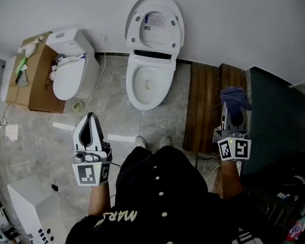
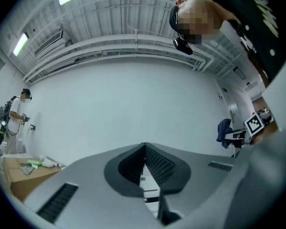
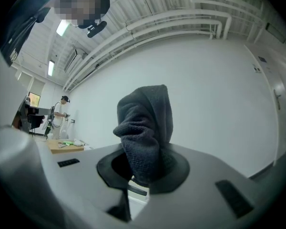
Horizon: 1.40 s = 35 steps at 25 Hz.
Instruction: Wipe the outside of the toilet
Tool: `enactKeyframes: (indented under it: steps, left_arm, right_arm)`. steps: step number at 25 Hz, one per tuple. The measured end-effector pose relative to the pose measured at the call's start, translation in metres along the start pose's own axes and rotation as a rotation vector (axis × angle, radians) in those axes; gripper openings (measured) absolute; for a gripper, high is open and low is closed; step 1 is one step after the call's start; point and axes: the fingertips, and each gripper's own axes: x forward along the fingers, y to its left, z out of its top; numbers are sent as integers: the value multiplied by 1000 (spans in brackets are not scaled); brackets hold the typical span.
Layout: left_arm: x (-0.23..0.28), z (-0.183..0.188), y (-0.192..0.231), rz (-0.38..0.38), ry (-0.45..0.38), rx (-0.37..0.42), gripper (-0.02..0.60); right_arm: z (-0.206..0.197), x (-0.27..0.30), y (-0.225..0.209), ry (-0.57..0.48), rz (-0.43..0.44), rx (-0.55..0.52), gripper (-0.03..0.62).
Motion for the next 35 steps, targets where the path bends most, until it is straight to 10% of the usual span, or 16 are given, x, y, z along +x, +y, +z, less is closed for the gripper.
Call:
enactKeyframes:
  steps: [35]
  left_arm:
    - [42, -179, 19, -92, 78, 76, 11]
  right_arm:
    - [-213, 79, 58, 74, 114, -2, 43]
